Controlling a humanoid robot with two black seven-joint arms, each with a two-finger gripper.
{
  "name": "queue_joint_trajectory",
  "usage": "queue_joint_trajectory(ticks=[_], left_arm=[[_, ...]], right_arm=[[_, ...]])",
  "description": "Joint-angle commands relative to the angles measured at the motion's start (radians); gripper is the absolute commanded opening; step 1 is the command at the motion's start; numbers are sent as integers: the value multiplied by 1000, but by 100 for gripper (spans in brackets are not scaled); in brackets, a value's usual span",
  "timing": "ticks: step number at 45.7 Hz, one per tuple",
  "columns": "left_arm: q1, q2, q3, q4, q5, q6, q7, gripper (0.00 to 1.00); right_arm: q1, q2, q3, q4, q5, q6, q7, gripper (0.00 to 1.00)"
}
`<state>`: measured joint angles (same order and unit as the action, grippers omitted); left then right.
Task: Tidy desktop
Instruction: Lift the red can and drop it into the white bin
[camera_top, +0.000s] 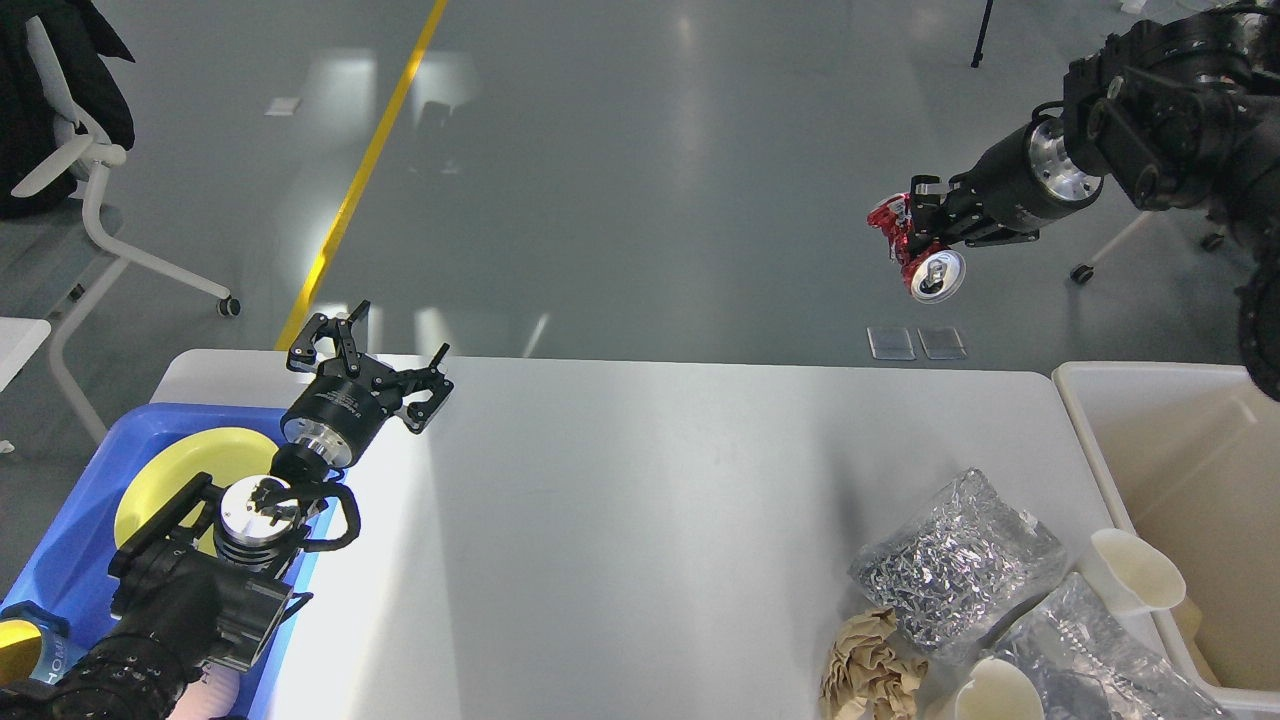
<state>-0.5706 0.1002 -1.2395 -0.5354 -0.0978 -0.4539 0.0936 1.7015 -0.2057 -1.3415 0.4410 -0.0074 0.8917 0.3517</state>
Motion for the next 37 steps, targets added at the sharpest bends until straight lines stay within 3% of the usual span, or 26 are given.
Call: queue_joint_trajectory(ticks=[1,11,17,29,37], left_arm=[[0,1,0,0,0,0,0,97],[0,1,0,0,1,0,0,97],[0,-1,0,0,1,0,0,97],[0,1,0,0,0,0,0,97],[0,1,0,0,0,0,0,97]], right_arm=[[226,-44,-2,382,-68,-95,-28,0],[495,-49,1,945,-98,-319,-152,0],[567,-44,7,1150,-89,-436,-232,0],[531,-115,-42,1110,-66,-501,-247,0],[307,-257,-74,860,-68,-504,-246,0]])
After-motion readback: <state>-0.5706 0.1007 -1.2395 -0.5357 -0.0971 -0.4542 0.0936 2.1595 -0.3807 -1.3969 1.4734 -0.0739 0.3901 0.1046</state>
